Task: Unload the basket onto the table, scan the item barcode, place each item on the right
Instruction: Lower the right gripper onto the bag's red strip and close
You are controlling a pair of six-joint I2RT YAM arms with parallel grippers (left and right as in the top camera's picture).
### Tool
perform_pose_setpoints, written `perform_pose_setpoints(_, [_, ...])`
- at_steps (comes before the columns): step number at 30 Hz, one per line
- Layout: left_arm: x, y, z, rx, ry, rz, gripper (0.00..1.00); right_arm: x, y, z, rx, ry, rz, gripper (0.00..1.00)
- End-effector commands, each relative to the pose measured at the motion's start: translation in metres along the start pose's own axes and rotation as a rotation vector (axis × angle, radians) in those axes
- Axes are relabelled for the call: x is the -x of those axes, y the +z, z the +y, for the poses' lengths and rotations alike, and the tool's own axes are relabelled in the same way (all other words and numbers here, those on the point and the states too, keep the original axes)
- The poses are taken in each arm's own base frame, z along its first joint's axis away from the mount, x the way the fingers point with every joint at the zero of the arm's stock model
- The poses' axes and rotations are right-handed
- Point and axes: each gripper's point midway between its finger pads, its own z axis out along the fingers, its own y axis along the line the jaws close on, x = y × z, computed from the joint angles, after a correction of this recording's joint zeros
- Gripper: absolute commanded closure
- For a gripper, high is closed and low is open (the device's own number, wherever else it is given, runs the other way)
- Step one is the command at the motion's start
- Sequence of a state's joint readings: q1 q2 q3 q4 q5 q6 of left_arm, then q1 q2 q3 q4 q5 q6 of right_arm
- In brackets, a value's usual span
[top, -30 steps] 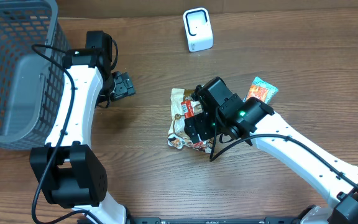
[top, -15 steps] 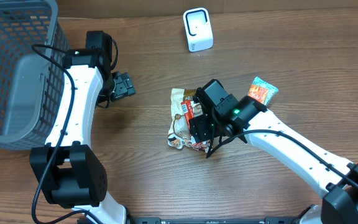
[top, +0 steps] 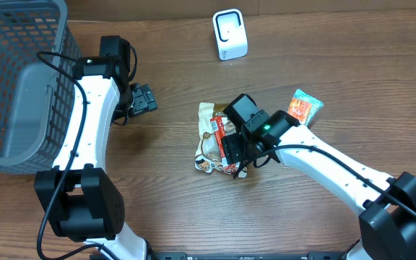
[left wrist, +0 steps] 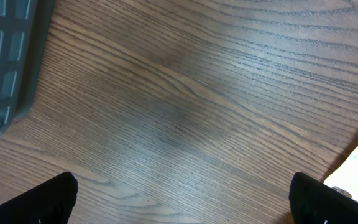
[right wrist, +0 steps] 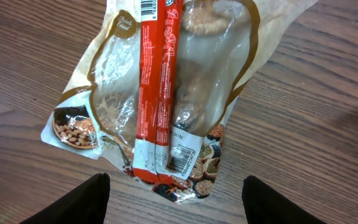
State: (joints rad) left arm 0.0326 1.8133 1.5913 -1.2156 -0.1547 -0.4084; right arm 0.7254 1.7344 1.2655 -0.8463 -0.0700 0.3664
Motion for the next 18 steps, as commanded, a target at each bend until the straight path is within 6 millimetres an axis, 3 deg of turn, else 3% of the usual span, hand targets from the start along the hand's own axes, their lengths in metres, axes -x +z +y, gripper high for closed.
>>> perform_pose_setpoints(1, [0.004,-0.002,0.000,0.005,0.018,-0.013,0.00,0.000,0.002,-0.003,-0.014,0.009,-0.003,0.30])
perform_pose_setpoints(18, [0.004,-0.002,0.000,0.005,0.018,-0.013,0.00,-0.015,0.025,-0.012,-0.043,0.015,0.059,0.32])
